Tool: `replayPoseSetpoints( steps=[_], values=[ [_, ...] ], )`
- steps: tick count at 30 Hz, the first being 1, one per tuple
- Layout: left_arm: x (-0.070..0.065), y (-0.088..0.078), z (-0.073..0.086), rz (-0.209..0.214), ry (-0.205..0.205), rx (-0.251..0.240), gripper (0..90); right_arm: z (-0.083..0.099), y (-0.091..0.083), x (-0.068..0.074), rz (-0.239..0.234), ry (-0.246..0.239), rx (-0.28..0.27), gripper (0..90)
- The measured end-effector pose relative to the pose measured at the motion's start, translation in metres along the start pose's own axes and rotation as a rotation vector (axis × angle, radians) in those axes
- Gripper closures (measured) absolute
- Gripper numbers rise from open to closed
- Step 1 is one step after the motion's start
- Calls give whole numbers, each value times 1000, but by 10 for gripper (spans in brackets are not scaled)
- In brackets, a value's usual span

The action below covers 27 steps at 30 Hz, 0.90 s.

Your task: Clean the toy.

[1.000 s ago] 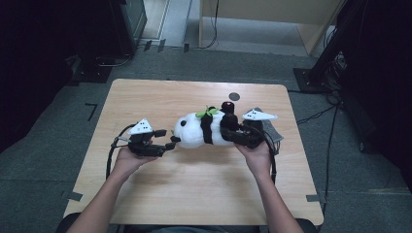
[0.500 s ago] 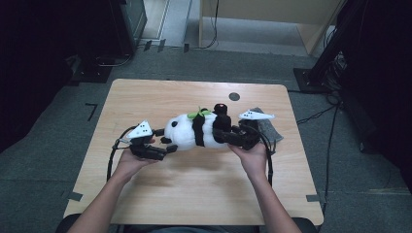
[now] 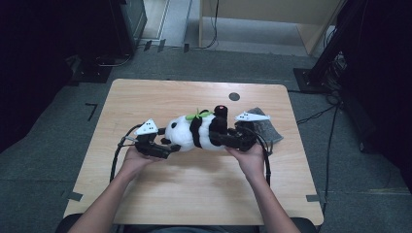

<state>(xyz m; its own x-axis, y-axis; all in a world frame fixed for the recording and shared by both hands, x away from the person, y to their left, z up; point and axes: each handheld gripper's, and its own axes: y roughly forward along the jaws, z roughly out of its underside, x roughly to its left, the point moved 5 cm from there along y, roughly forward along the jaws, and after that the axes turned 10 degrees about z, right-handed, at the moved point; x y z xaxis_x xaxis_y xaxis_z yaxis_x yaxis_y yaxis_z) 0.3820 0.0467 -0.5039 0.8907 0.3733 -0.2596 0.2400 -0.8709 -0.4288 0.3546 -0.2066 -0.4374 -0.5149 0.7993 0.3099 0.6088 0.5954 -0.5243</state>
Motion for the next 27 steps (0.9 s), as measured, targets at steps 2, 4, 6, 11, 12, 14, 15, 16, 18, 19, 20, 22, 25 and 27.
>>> replayPoseSetpoints(
  steps=[2, 4, 6, 11, 12, 14, 15, 16, 18, 19, 20, 22, 25, 27],
  values=[
    [0, 1, -1, -14, -2, 0, 152, 1, 1, -1, 5, 8, 8, 581],
    [-1, 1, -2, -25, 7, -7, 233, 0, 1, -2, 9, 12, 5, 582],
    [-3, 0, -4, -42, 22, -10, 302, 0, 0, -2, 12, 11, -2, 581],
    [-6, -7, -11, -49, 15, -44, 430, -2, -3, -6, 15, 23, -27, 565],
    [-7, -8, -12, -46, 7, -37, 465, -3, -4, -7, 15, 21, -28, 547],
    [-9, -9, -14, -46, 6, -20, 524, -2, -3, -9, 31, 1, -28, 512],
    [-10, -10, -14, -30, -15, -9, 550, -2, -2, -9, 34, -4, -22, 503],
    [-9, -11, -14, -12, -40, -6, 574, -1, -1, -11, 39, -6, -19, 480],
    [-8, -13, -15, -6, -56, 1, 608, -1, 0, -13, 42, 2, -18, 457],
    [-9, -14, -17, -6, -59, -2, 628, 0, 1, -15, 38, 13, -14, 436],
    [-9, -14, -19, -8, -53, 4, 640, 0, 2, -16, 41, 7, -19, 422],
    [-10, -18, -22, -1, -56, 3, 648, 0, 3, -18, 36, 1, -25, 380],
    [-11, -24, -26, 3, -47, 3, 654, 0, 3, -20, 16, -80, -61, 313],
    [-11, -27, -28, 11, -53, 7, 654, 1, 2, -20, 4, -143, -84, 263]
  ],
)
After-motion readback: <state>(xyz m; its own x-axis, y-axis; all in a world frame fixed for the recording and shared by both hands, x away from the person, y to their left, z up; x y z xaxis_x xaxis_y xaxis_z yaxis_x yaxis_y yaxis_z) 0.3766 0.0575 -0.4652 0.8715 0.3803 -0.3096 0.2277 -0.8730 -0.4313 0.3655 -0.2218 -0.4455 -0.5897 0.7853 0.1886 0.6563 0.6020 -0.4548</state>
